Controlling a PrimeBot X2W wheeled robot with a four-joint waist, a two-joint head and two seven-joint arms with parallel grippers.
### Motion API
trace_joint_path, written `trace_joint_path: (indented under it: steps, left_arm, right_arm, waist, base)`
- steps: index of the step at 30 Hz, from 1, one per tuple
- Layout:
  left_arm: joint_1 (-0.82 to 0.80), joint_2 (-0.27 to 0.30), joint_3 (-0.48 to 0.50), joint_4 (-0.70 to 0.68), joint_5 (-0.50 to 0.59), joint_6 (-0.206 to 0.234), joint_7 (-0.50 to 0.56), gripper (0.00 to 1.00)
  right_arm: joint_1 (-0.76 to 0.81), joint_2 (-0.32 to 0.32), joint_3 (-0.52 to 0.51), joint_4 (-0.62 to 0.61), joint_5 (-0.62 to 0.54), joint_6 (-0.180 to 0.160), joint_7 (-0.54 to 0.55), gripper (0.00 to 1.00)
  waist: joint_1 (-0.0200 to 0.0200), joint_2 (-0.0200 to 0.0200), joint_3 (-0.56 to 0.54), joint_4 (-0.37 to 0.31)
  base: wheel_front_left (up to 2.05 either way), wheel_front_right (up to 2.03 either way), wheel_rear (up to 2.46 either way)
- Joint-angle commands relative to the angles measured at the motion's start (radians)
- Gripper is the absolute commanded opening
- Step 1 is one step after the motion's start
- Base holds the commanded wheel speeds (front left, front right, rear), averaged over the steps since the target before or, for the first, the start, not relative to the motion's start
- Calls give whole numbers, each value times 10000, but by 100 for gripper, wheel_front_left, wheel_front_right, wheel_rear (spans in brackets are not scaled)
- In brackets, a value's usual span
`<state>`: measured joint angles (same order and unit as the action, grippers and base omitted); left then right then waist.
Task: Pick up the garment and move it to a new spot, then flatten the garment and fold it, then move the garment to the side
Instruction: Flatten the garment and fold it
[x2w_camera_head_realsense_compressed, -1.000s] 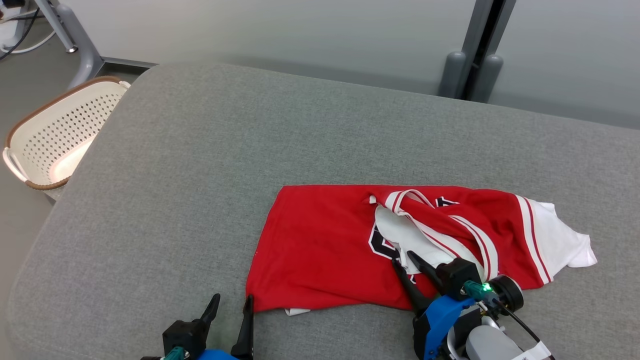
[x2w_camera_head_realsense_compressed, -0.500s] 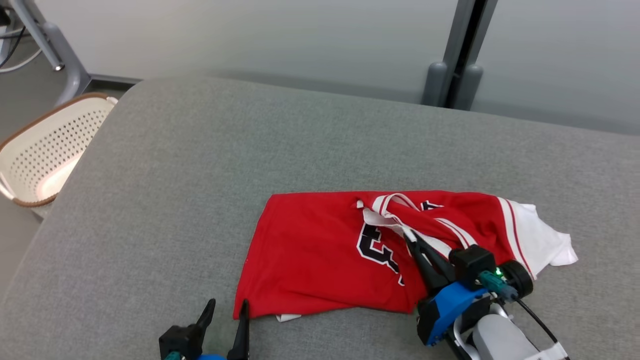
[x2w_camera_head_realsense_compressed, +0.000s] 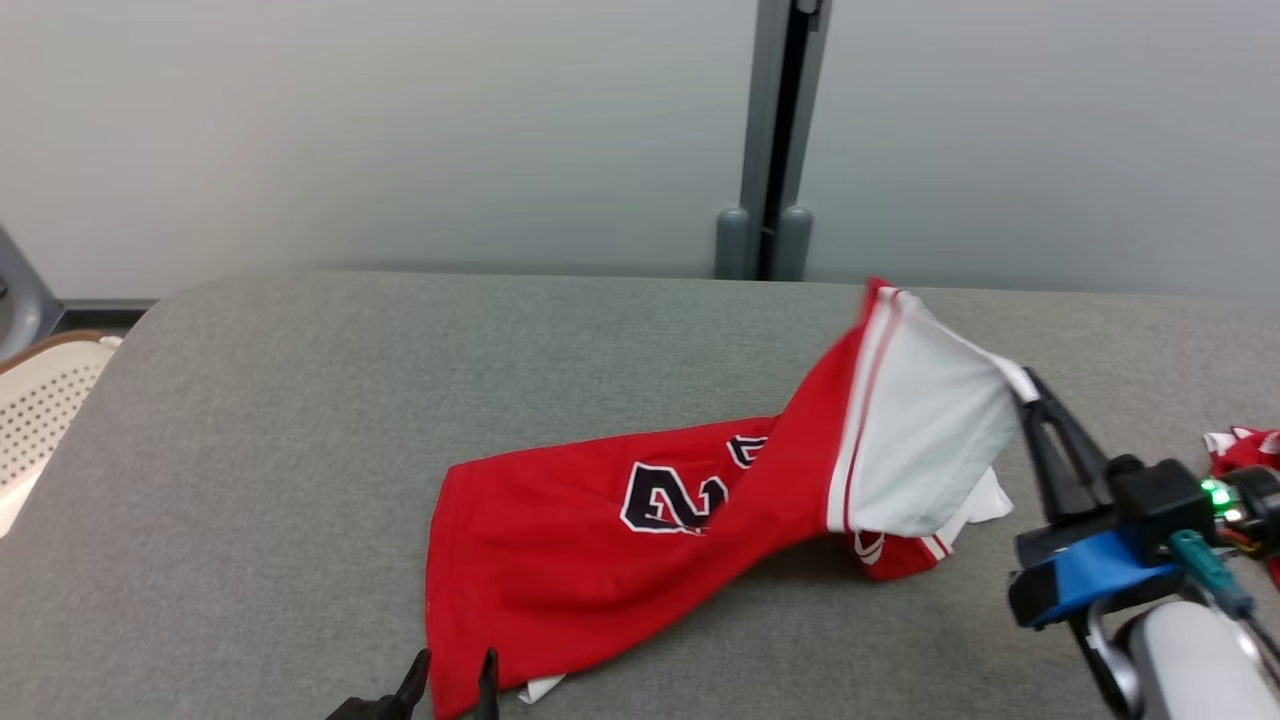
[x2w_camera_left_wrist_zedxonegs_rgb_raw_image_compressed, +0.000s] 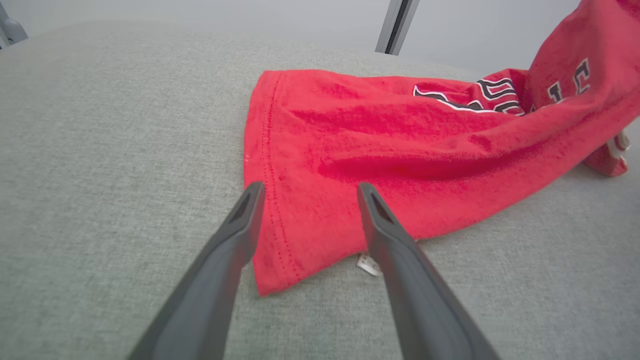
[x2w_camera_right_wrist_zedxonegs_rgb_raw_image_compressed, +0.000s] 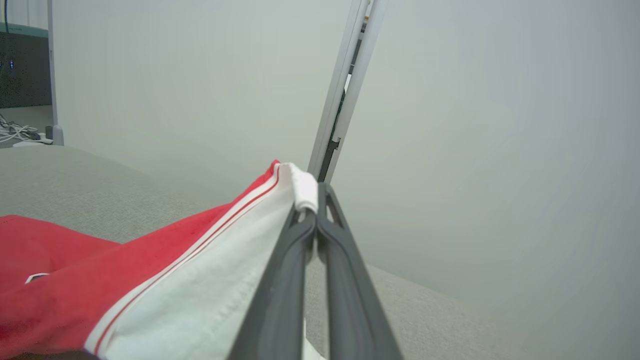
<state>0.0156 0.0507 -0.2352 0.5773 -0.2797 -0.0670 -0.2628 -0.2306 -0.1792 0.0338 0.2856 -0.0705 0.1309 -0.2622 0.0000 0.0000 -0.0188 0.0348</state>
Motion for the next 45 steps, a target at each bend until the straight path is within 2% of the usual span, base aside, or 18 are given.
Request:
trace_joint_path:
  steps: [1, 7, 15, 16, 17, 18, 22, 26, 30, 34, 45]
  left_arm:
    - [59, 3, 15, -15, -30, 62, -27, 100]
    - [235, 3, -31, 68, -80, 105, -26, 100]
    - [46, 5, -93, 172, -5, 73, -26, 100]
    - [29, 2, -76, 174, 7, 77, -26, 100]
    - [24, 0, -56, 180, 46, 84, -26, 100]
    - [25, 2, -20, 198, 95, 100, -26, 100]
    - [76, 2, 207, 287, 285, 151, -26, 100]
    - [122, 3, 467, 227, 546, 246, -26, 100]
    - [99, -3, 638, 17, 796, 304, -26, 100]
    - [122, 0, 687, -178, 979, 266, -26, 100]
    - [402, 2, 679, -234, 1057, 162, -26, 100]
  right_arm:
    - [186, -111, -105, -157, -34, -3, -32, 0]
    - [804, -400, -700, -713, -14, -3, -32, 0]
    - [2055, 443, -1455, 615, 770, -3, 323, 0]
    - [2198, 559, -1628, 900, 833, -3, 410, 19]
    - [2362, 611, -1773, 1222, 695, -3, 491, 55]
    - [2475, 671, -1942, 1529, 595, -3, 536, 100]
    - [2527, 959, -2781, 2338, -3, -3, 308, 100]
    - [2137, 1156, -3044, 2393, -511, -3, 20, 100]
    - [1896, 1256, -2582, 1813, -456, -3, -28, 100]
    - [2126, 1272, -1861, 1230, 127, -3, -31, 100]
    - [2415, 1278, -1355, 1407, 575, -3, -35, 100]
  waist:
    - [0, 0, -145, -186]
    - [0, 0, -201, -543]
    - [0, 0, -104, -488]
    - [0, 0, -95, -465]
    - [0, 0, -89, -438]
    - [0, 0, -81, -409]
    - [0, 0, -77, -364]
    - [0, 0, -81, -407]
    - [0, 0, -74, -435]
    - [0, 0, -135, -398]
    - [0, 0, -314, -318]
  base:
    - [0, 0, 0]
    - [0, 0, 0]
    - [0, 0, 0]
    - [0, 0, 0]
    - [0, 0, 0]
    - [0, 0, 0]
    - [0, 0, 0]
    - [0, 0, 0]
    - [0, 0, 0]
    - [0, 0, 0]
    - [0, 0, 0]
